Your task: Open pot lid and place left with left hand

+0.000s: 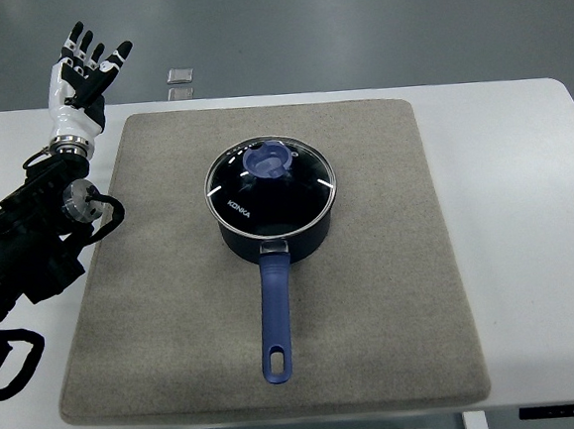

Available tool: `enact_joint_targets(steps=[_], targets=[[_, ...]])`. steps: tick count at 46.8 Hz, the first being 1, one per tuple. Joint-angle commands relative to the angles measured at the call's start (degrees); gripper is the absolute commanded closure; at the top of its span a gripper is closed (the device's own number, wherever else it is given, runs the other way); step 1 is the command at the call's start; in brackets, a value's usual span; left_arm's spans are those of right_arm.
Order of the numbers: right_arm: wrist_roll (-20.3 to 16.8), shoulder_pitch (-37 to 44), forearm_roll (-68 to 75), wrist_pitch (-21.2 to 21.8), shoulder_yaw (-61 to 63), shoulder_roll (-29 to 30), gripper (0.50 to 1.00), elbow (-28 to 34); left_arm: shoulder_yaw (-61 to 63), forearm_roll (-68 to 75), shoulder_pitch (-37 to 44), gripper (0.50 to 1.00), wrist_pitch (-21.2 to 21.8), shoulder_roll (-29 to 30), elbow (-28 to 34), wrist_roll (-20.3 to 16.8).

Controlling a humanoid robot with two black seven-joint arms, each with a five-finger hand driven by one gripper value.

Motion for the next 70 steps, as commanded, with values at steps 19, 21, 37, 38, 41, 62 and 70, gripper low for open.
enact_joint_targets(steps=[19,21,37,38,41,62,70], targets=[[0.0,0.0,0.0,0.0,0.0,0.0,0.583,0.0,0.9,0.6,0.4,0.512,0.0,-0.1,-0.3,0.0],[0.0,0.0,0.0,0.0,0.0,0.0,0.583,0.0,0.9,0.6,1.1,0.512,-0.1,-0.1,-0.4,0.0],[0.0,0.0,-0.1,0.0,0.0,0.0,0.583,0.0,1.1,0.6,1.7,0.512,-0.8,0.5,-0.4,0.0],[0.0,0.0,0.0,0.0,0.0,0.0,0.583,0.0,1.1,0.6,1.7,0.512,-0.8,0.5,-0.4,0.0],[0.0,0.0,0.0,0.0,0.0,0.0,0.583,0.0,1.1,0.6,1.5,0.512,-0.3,0.5,-0.4,0.0],[0.0,0.0,-0.1,0.0,0.0,0.0,0.583,0.0,1.1,0.7,1.1,0.512,-0.1,0.5,-0.5,0.0],[0.0,0.0,-0.1,0.0,0.0,0.0,0.583,0.0,1.2,0.9,0.6,0.512,-0.2,0.7,-0.6,0.0]])
